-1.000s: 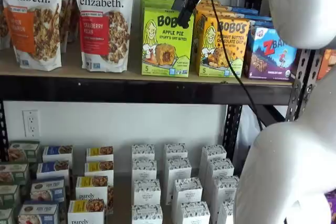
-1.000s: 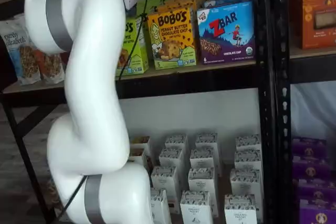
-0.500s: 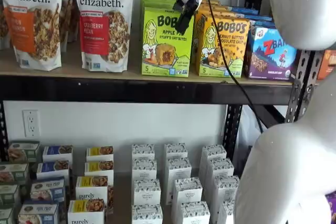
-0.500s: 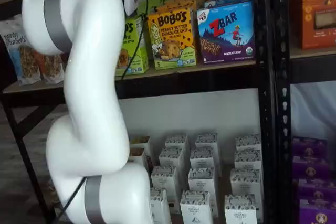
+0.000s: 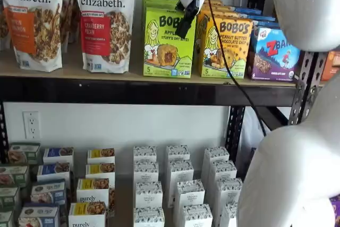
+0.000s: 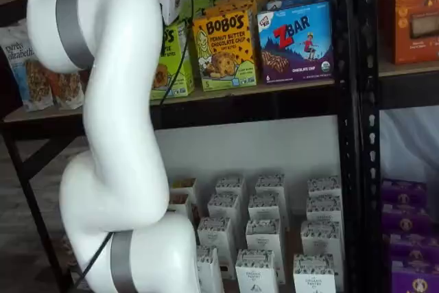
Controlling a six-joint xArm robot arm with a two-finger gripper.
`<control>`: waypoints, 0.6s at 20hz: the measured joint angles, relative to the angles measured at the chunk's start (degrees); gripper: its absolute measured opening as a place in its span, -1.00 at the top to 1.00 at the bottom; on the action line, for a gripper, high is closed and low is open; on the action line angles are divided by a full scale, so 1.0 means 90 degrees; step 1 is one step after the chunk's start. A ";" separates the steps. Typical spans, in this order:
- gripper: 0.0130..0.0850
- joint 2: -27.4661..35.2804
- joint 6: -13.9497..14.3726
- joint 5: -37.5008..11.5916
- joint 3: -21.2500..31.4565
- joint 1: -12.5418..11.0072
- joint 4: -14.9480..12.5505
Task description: Pick the green box on the top shelf, the fourth from the left
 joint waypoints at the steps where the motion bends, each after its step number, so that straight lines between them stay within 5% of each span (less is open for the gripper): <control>1: -0.78 0.0004 -0.0002 0.0009 -0.0003 -0.0002 0.0012; 8: -0.33 0.0023 -0.0009 0.0071 -0.0024 -0.0013 0.0074; 12: -0.33 0.0057 0.0020 0.0141 -0.0078 0.0014 0.0013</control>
